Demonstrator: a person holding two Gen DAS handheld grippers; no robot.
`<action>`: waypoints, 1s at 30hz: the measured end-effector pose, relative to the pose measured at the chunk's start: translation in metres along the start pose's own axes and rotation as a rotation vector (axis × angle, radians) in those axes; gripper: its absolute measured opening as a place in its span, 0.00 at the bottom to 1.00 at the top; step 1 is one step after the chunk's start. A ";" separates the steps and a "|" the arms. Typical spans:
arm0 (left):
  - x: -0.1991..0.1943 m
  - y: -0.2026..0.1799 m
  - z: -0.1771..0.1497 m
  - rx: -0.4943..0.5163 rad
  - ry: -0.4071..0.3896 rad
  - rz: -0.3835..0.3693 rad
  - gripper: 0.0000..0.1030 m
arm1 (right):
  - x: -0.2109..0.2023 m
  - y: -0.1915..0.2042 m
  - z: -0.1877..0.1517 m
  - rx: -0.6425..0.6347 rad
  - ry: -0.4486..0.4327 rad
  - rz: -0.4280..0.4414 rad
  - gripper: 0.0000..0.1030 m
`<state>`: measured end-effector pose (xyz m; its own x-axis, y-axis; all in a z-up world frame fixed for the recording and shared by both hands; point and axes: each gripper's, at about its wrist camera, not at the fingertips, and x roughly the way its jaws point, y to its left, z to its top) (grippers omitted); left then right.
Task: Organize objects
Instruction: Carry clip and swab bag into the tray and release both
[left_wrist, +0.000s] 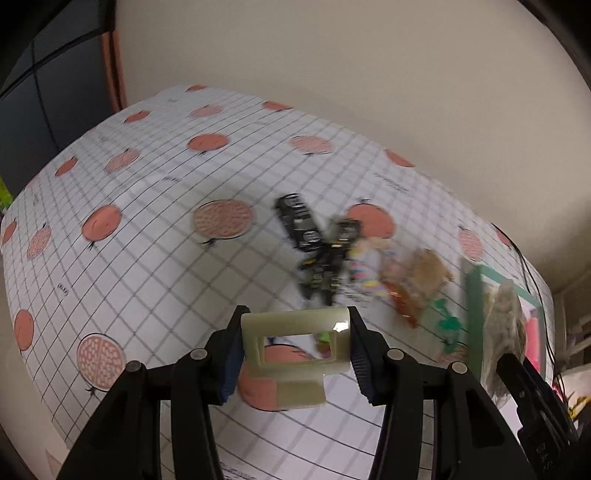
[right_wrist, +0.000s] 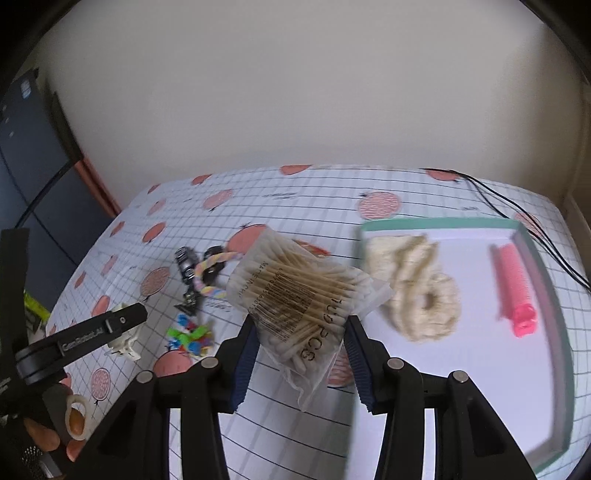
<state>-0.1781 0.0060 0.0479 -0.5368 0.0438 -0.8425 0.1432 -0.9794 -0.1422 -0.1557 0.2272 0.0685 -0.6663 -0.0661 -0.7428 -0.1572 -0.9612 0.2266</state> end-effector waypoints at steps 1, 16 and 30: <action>-0.002 -0.009 -0.001 0.023 -0.007 -0.006 0.51 | -0.002 -0.007 0.000 0.009 -0.003 -0.018 0.48; -0.013 -0.123 -0.040 0.253 0.002 -0.183 0.51 | -0.039 -0.125 -0.016 0.209 0.006 -0.221 0.48; -0.011 -0.206 -0.087 0.439 0.041 -0.308 0.51 | -0.044 -0.167 -0.031 0.268 0.045 -0.289 0.48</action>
<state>-0.1287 0.2241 0.0413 -0.4646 0.3414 -0.8171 -0.3818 -0.9098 -0.1631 -0.0779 0.3823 0.0436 -0.5352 0.1791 -0.8256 -0.5222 -0.8383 0.1567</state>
